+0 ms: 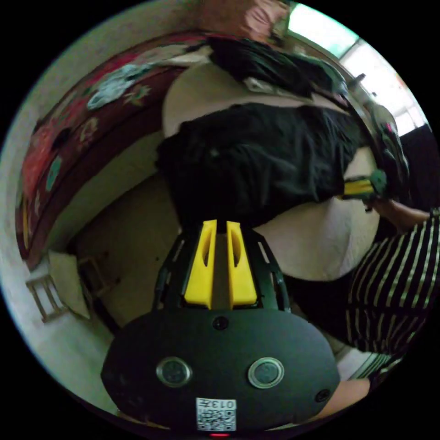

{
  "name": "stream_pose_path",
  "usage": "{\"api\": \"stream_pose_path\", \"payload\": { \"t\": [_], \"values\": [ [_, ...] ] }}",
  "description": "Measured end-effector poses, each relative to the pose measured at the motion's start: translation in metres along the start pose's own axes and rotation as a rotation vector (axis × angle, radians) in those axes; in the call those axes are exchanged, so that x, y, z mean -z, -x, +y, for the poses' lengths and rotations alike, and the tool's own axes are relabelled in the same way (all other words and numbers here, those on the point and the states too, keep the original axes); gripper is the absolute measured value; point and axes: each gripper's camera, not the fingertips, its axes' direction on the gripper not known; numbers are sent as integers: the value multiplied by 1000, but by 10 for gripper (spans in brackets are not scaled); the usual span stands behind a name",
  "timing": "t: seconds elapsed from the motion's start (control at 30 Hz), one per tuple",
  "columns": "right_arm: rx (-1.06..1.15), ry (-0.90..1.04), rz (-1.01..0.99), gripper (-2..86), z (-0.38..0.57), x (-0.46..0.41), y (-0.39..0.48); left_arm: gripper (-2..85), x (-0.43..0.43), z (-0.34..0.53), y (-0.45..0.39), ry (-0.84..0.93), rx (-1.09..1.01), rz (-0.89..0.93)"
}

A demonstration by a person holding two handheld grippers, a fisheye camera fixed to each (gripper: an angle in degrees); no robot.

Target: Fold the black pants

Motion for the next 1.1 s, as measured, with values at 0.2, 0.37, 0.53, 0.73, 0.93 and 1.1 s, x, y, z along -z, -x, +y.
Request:
{"api": "stream_pose_path", "payload": {
  "t": [0.2, 0.37, 0.53, 0.73, 0.93, 1.1],
  "values": [
    [82, 15, 83, 26, 19, 7, 2, 29, -7, -18, -28, -147, -20, -77],
    [40, 8, 87, 17, 41, 9, -6, 3, -45, -49, -28, 5, 11, -145],
    [39, 68, 85, 6, 83, 17, -9, -1, -33, -47, -45, 16, 5, -233],
    [-196, -41, 285, 4, 148, 72, -58, 1, -13, -51, -154, -150, -244, -205],
    [-406, -122, 487, 4, 191, 117, -123, 0, -61, -81, -292, -100, -590, -46],
    [-447, -70, 682, 2, 210, 136, -167, -2, -75, -97, -316, -53, -622, -5]
  ]
}}
